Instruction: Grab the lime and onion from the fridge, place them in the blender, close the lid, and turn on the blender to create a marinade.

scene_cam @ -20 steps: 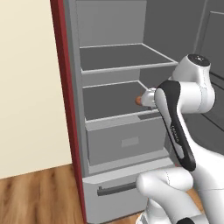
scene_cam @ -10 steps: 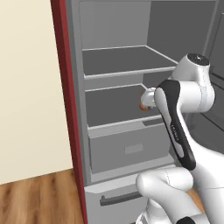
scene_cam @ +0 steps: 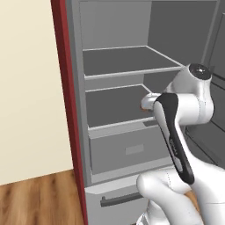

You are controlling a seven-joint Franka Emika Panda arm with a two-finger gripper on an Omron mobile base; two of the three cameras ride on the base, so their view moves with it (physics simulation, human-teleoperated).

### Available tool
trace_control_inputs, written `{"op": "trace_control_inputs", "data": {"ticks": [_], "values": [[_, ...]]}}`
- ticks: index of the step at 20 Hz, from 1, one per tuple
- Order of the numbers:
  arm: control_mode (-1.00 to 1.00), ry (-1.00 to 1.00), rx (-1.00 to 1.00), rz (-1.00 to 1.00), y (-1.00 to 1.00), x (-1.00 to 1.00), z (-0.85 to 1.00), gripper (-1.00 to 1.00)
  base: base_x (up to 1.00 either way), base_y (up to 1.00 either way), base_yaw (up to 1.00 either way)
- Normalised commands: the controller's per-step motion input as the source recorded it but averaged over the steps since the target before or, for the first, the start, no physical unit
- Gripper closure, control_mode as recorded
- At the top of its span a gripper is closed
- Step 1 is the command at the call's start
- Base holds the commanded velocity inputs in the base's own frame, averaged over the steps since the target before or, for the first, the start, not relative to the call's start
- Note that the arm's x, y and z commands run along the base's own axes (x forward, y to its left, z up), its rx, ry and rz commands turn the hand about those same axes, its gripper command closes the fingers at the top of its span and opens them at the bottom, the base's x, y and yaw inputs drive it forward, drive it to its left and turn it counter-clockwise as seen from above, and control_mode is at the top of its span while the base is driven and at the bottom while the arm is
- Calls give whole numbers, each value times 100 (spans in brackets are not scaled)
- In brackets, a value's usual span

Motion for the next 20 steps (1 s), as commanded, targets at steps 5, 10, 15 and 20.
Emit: {"op": "trace_control_inputs", "data": {"ticks": [5, 10, 15, 20], "values": [[-100, -33, -6, -1, 0, 3, -38, -100, 0, 0, 0], [-100, -13, -4, -4, -13, 10, -36, -100, 0, 0, 0], [-100, 4, -1, -14, -12, 26, -2, -100, 0, 0, 0], [-100, 3, 0, -6, -13, 2, -1, -100, 0, 0, 0]]}}
